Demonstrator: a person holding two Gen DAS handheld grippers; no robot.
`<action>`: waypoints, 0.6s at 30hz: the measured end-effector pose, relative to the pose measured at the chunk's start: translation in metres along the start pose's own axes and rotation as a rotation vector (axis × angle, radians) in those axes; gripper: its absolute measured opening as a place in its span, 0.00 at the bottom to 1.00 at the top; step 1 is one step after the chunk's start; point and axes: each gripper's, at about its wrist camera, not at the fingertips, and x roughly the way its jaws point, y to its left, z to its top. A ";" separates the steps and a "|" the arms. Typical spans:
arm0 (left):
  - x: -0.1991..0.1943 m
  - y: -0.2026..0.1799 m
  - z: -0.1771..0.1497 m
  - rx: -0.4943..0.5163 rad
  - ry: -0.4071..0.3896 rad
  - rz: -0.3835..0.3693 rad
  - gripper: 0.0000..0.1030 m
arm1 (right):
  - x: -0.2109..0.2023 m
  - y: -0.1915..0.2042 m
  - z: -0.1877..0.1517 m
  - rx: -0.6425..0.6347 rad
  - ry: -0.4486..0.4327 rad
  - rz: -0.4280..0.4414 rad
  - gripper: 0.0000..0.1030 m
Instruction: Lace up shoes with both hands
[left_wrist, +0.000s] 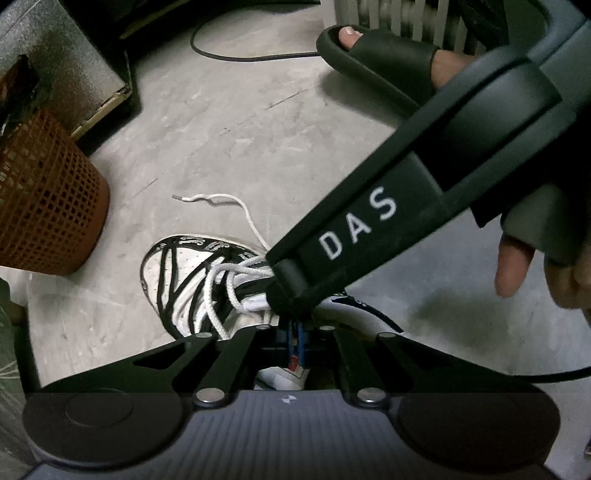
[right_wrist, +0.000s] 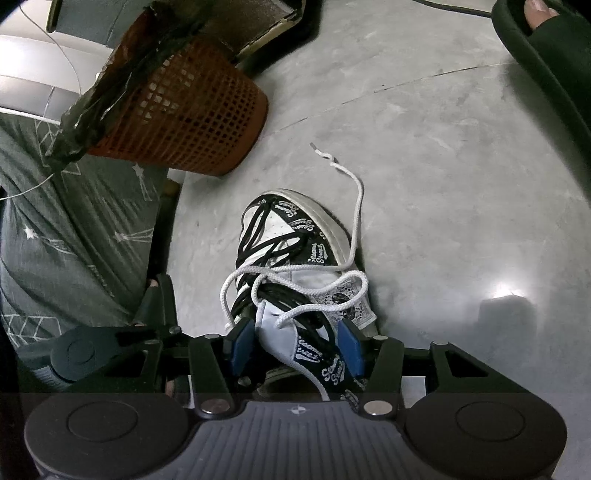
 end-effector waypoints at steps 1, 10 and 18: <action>-0.001 0.000 -0.001 0.001 -0.002 0.001 0.03 | 0.000 0.000 0.000 0.000 0.000 -0.001 0.52; -0.005 -0.004 -0.017 -0.036 0.039 0.032 0.02 | -0.001 0.000 0.003 0.004 -0.006 -0.009 0.52; -0.015 -0.004 -0.027 -0.049 0.045 0.033 0.02 | -0.002 0.002 0.005 -0.013 -0.007 -0.012 0.52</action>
